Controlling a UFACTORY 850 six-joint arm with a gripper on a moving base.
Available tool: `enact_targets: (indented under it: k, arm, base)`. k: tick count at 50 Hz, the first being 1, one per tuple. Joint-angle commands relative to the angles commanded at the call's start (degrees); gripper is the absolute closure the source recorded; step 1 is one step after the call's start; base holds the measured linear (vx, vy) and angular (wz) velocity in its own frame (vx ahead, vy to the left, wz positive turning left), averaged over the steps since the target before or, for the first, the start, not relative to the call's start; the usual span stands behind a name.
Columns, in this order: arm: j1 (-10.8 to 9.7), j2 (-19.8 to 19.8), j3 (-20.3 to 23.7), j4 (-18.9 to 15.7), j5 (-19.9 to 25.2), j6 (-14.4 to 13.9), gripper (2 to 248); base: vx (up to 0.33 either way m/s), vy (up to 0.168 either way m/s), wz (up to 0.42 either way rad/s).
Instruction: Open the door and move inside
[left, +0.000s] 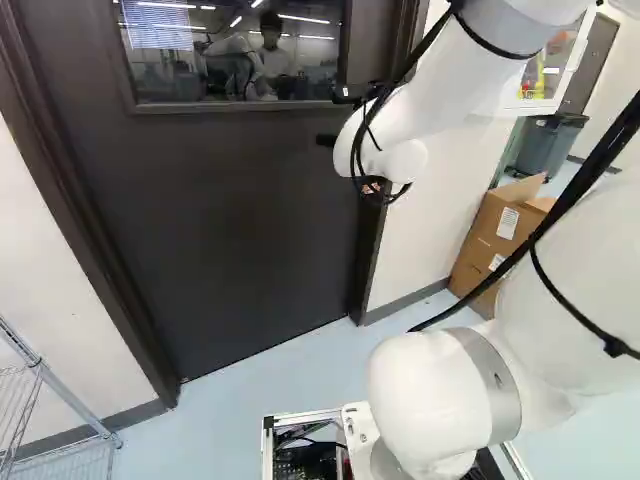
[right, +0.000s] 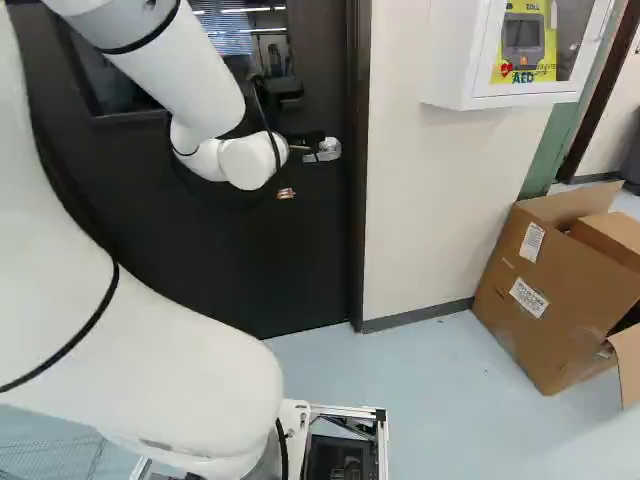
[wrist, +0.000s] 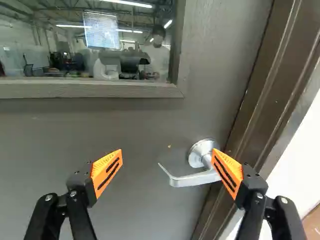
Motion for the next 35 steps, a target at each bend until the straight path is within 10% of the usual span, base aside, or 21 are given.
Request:
enact_targets:
  k: [35]
  arm:
    - [-0.27, -8.78, -3.93, 0.00, 0.00, 0.00, 3]
  base:
    - [0.000, 0.000, 0.000]
